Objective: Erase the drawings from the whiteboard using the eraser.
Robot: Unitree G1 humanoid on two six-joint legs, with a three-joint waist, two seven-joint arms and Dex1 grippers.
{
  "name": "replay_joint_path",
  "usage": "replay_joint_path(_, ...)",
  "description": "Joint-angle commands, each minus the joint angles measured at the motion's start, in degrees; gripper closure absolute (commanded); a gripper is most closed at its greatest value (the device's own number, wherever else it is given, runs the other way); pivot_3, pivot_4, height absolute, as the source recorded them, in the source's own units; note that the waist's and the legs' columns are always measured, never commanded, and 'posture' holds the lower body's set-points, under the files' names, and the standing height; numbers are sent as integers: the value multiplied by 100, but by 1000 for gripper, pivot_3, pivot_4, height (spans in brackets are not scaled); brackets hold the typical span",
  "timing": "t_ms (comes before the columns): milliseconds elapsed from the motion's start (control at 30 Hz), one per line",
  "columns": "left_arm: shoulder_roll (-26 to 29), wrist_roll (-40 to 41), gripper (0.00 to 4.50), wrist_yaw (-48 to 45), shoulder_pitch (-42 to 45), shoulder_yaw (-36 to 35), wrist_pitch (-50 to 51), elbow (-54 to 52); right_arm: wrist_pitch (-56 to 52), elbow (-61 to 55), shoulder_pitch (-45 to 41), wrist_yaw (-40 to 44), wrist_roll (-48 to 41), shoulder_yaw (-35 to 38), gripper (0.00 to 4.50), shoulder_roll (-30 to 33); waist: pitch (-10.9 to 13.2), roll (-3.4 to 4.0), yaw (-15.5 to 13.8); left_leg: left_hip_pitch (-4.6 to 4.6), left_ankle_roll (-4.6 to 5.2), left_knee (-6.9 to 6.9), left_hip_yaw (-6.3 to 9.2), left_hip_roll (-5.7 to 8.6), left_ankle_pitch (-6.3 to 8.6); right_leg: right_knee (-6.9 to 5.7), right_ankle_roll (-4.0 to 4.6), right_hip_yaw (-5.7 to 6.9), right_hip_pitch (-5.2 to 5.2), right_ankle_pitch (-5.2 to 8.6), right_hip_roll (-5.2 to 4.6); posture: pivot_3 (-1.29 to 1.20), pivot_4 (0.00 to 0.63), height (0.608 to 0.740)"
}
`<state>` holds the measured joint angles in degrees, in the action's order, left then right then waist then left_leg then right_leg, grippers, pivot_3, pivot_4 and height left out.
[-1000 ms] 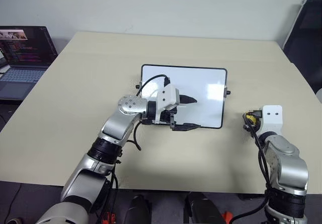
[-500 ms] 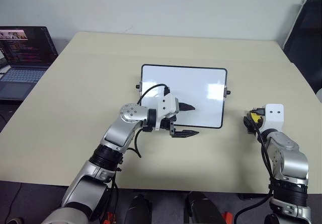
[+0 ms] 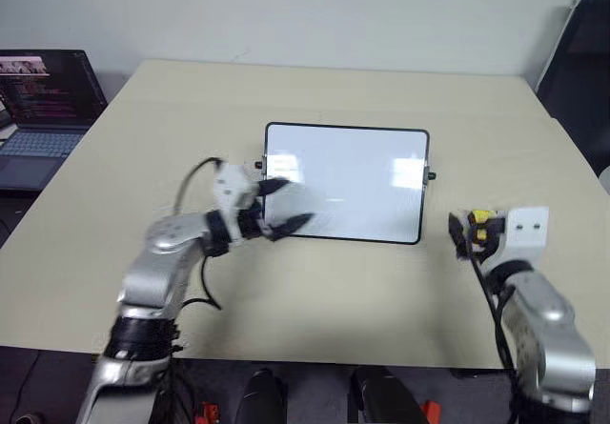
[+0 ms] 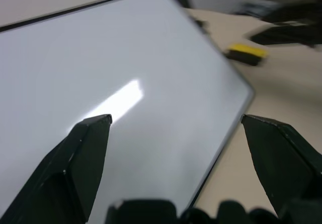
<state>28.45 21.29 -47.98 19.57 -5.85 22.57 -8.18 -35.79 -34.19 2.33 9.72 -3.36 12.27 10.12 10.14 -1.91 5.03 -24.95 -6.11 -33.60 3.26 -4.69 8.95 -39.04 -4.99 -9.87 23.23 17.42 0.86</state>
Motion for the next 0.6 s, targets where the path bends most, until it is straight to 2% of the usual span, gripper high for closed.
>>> replay_joint_path(33,-236,489,0,944,-679,-817,437,-1164,1059,-396,690,-225,157,-365,34,-331,-1,-2,-17,-1,-4,-1,-2,3,2,5,-2,-1,-2,1,-6,0,150,740)
replay_joint_path(167,-716,257,0,1827,-1524,-1029,317,-1619,2069,-209,1252,-284,-58,-556,34,-816,-2,-4,-39,1,-12,-15,-9,10,7,7,25,-4,-9,19,-18,0,150,740)
replay_joint_path(300,-1056,-227,0,2542,-1730,-942,-5,-1518,2667,183,1440,-210,-342,-335,34,-959,-12,-28,-40,14,-11,-38,-9,9,4,8,36,-4,-6,4,-17,0,150,740)
replay_joint_path(467,-1135,-540,0,2847,-1685,-759,-272,-1448,2845,391,1636,33,-570,-67,34,-629,-15,-33,-34,19,-10,-45,-16,13,3,15,38,-18,-6,3,-18,0,150,740)
replay_joint_path(600,-1077,-707,0,2919,-1843,-638,-405,-1523,2726,77,1854,68,-603,-44,34,-466,-18,-28,-32,19,-9,-41,-17,12,2,7,39,-17,-6,1,-17,0,150,740)
